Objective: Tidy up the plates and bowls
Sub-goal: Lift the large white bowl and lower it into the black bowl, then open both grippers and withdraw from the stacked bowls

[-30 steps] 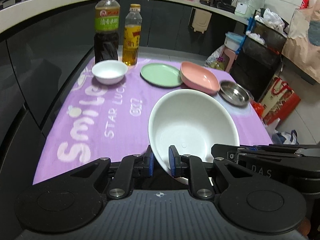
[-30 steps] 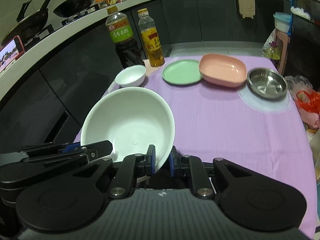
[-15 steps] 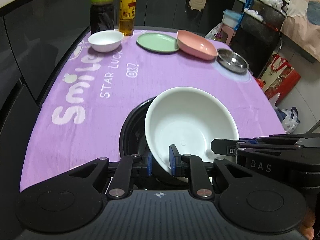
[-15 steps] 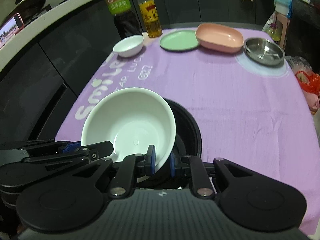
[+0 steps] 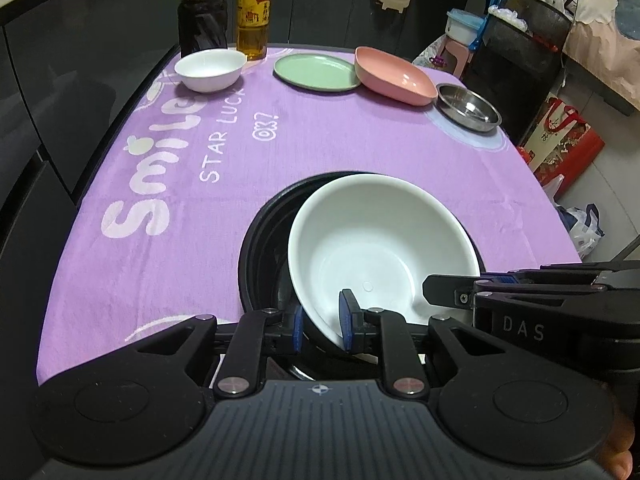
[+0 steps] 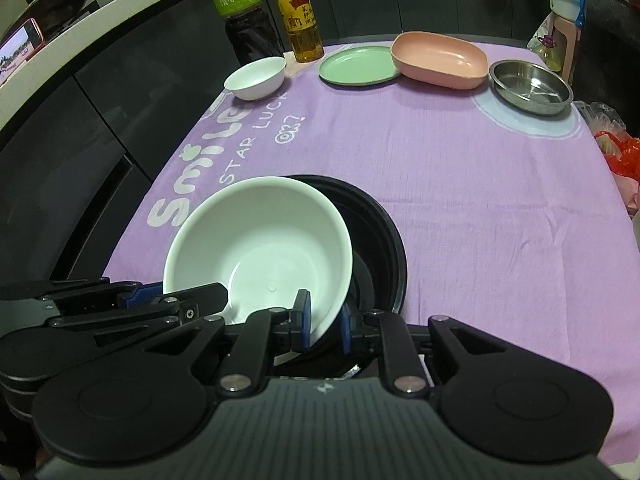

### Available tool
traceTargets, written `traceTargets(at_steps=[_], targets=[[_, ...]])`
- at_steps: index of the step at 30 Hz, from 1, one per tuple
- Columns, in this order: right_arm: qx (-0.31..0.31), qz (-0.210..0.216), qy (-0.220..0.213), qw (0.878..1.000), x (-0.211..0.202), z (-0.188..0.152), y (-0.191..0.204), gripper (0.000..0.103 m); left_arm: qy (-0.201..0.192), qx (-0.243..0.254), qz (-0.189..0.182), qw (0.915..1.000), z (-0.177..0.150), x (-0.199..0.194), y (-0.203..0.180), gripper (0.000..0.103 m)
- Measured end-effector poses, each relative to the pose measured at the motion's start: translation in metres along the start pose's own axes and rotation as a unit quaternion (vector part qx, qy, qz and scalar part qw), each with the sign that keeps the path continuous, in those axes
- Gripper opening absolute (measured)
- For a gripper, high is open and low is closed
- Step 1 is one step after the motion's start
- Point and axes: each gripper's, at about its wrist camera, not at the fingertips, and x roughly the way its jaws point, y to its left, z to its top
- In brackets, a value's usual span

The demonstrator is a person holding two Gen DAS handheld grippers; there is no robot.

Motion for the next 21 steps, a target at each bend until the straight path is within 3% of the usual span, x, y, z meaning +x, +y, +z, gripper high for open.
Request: traceTargets(at_steps=[13, 21], targets=[[0.001, -0.018, -0.006, 1.000, 0.005, -0.002, -0.005, 0.000, 0.007, -0.007, 0.014, 0.9999, -0.004, 0.007, 0.010, 0.018], [0.015, -0.018, -0.019, 1.000, -0.001, 0.001, -0.013, 0.000, -0.018, 0.010, 0.030, 0.9993, 0.001, -0.009, 0.010, 0.019]])
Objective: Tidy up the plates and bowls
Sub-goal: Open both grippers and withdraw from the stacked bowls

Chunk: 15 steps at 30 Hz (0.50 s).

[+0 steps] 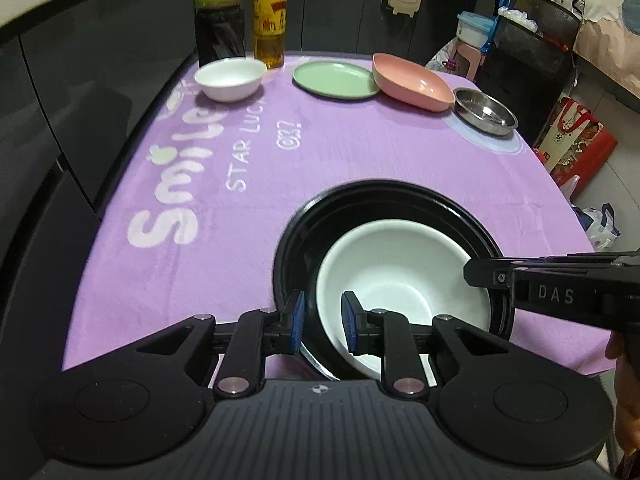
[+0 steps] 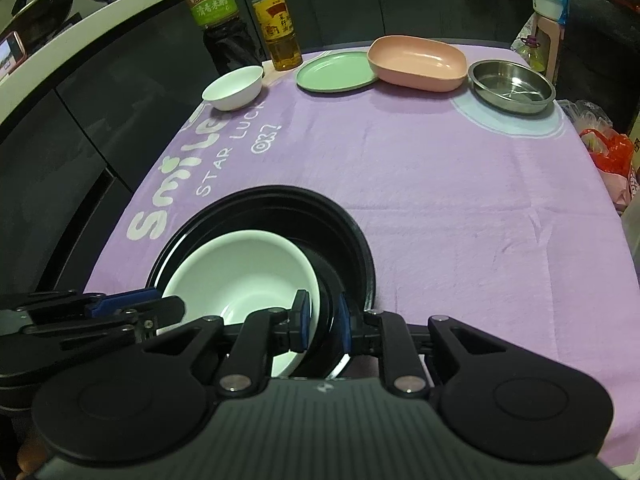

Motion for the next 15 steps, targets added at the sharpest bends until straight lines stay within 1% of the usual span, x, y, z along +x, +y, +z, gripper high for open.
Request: traceTargets(at_steps=[8, 9, 11, 15], targets=[[0.009, 0.007, -0.013, 1.000, -0.004, 0.014, -0.006, 0.000, -0.037, -0.028, 0.002, 0.9989, 0.016, -0.011, 0.021, 0.019], [0.011, 0.007, -0.016, 1.000, -0.004, 0.017, -0.007, 0.002, -0.042, -0.034, 0.005, 0.9985, 0.020, -0.011, 0.024, 0.019], [0.010, 0.005, -0.025, 1.000, -0.006, 0.022, -0.008, 0.008, -0.050, -0.047, 0.011, 0.9976, 0.027, -0.010, 0.032, 0.020], [0.005, 0.000, -0.033, 0.999, -0.002, 0.035, -0.009, 0.009, -0.055, -0.065, 0.017, 0.9962, 0.043, -0.002, 0.048, 0.020]])
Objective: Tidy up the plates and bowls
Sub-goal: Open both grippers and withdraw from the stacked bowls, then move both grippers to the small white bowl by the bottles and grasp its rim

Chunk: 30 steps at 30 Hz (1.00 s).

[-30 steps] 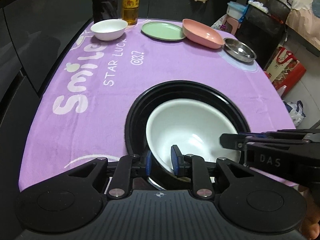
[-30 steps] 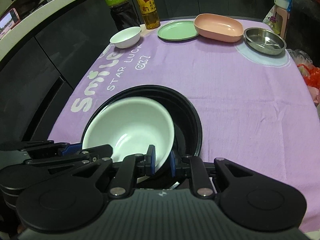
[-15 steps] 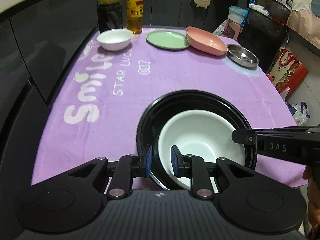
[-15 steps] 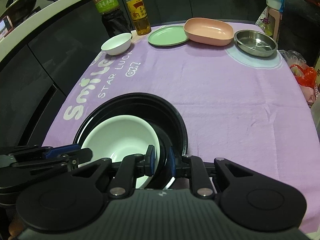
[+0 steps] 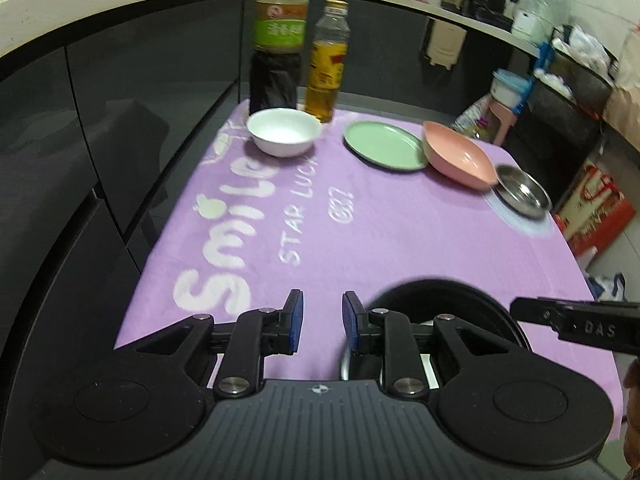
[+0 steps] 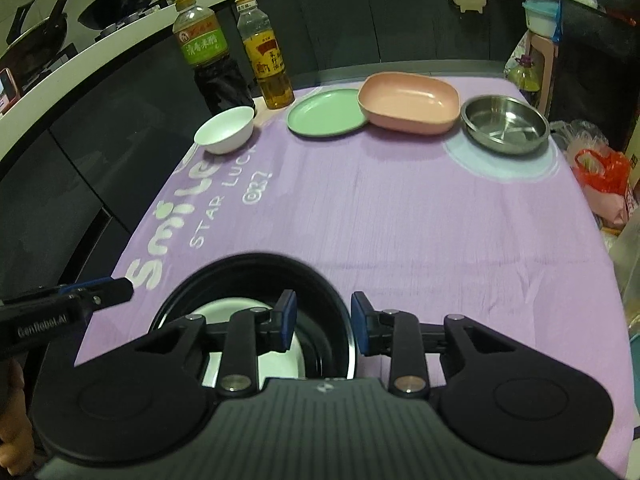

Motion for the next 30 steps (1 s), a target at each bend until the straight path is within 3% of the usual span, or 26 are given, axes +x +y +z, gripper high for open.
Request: traceTargets(at_steps=[10, 17, 30], targets=[[-0.019, 0.011, 0.011, 1.000, 0.037, 0.050, 0.013, 0.009, -0.019, -0.032, 0.029, 0.9989, 0.056, 0.047, 0.031, 0.023], [-0.021, 0.028, 0.020, 0.999, 0.071, 0.094, 0.028, 0.009, -0.005, -0.058, 0.045, 0.9973, 0.089, 0.088, 0.051, 0.024], [-0.009, 0.057, 0.021, 0.998, 0.132, 0.150, 0.050, 0.009, -0.013, -0.139, 0.035, 0.9896, 0.134, 0.150, 0.082, 0.024]])
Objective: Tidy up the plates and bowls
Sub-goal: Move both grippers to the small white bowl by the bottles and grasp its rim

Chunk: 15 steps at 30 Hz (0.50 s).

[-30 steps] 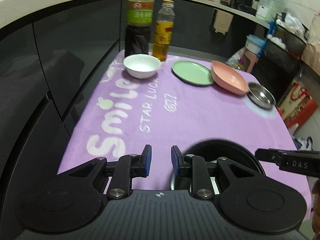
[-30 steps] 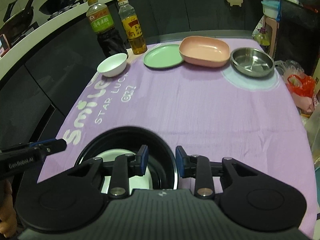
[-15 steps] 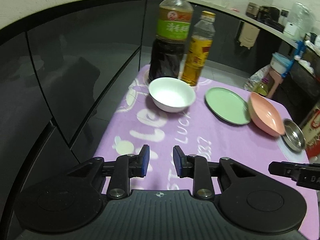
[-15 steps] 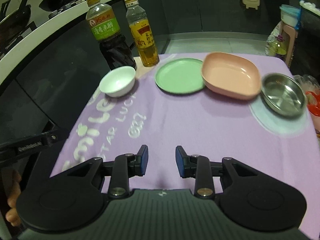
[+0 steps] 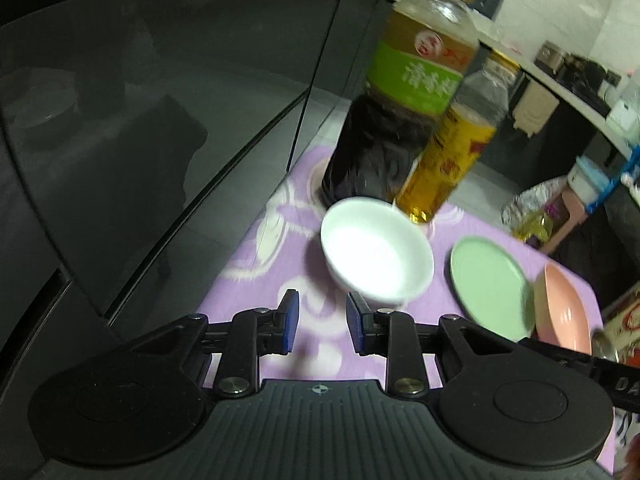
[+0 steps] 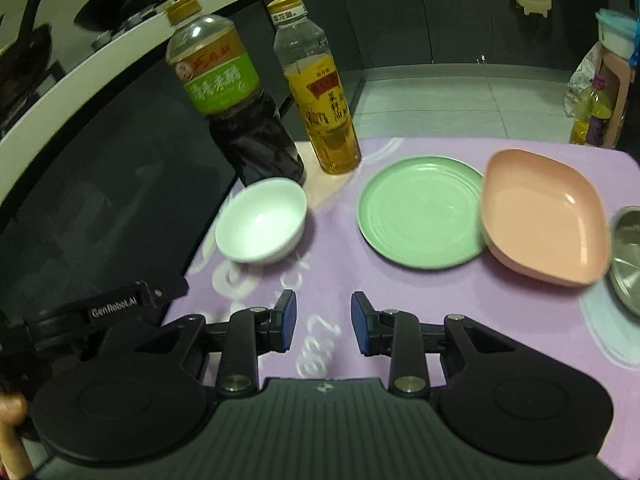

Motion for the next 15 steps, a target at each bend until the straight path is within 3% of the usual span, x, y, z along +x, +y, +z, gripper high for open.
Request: traceTargets(at_steps=[4, 15], targets=[[0.007, -0.004, -0.008, 1.000, 0.025, 0.013, 0.000, 0.009, -0.017, -0.006, 0.016, 0.9997, 0.012, 0.021, -0.002, 0.024], [0.010, 0.012, -0.012, 1.000, 0.080, 0.035, 0.006, 0.009, 0.012, -0.016, 0.018, 0.9996, 0.020, 0.067, 0.003, 0.025]])
